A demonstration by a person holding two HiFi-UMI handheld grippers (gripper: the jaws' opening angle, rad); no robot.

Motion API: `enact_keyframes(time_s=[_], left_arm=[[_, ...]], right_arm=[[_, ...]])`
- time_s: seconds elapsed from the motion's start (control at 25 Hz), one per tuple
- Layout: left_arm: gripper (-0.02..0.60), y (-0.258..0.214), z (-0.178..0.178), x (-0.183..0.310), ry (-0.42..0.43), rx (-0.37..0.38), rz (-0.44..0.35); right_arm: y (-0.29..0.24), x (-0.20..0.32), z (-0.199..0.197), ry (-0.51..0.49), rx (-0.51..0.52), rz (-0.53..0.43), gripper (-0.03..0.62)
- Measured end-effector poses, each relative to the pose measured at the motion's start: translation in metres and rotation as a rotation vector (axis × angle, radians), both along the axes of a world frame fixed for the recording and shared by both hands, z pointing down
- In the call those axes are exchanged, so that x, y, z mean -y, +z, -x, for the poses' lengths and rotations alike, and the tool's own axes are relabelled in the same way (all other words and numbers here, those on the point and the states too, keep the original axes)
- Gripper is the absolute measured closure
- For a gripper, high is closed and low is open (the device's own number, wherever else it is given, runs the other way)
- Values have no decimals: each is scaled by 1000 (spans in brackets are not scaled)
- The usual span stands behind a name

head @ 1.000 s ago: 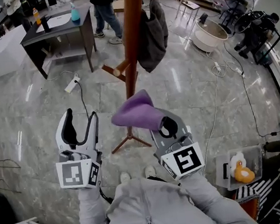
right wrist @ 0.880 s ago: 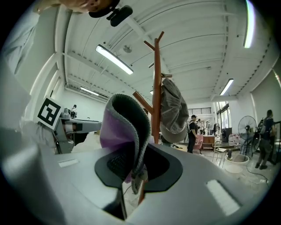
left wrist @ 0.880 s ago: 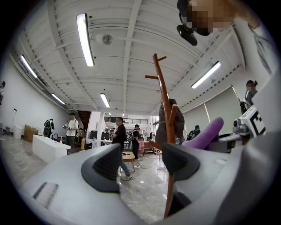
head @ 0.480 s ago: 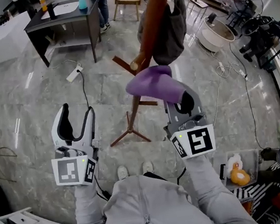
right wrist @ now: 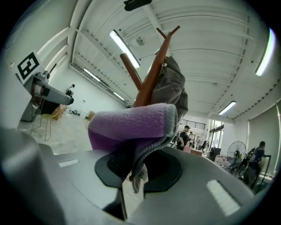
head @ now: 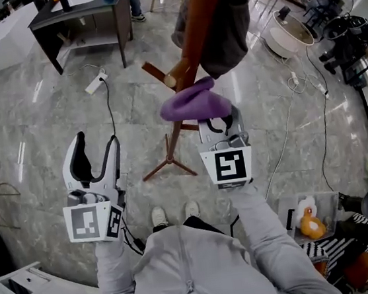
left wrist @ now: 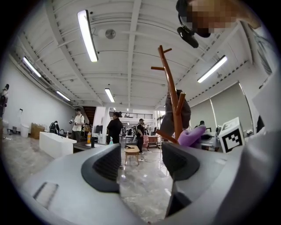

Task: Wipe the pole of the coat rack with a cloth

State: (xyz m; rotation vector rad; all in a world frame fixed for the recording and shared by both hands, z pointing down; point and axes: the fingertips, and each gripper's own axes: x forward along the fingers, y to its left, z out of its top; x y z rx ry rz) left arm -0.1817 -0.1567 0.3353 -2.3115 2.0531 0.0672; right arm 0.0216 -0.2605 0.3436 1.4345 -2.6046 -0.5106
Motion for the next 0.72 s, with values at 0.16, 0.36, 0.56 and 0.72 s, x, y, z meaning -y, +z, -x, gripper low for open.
enact_keyframes(time_s=[0.16, 0.36, 0.56, 0.72], left_arm=[[264, 7, -2, 4, -1, -4, 20], [264, 16, -2, 10, -4, -8, 39], [264, 23, -3, 14, 0, -11, 57], [264, 27, -1, 17, 2, -14, 68]], right_arm=[[43, 4, -2, 7, -94, 88, 542], [92, 5, -2, 1, -175, 173, 542], [137, 4, -3, -5, -251, 245, 542], [153, 0, 1, -13, -292, 270, 542]])
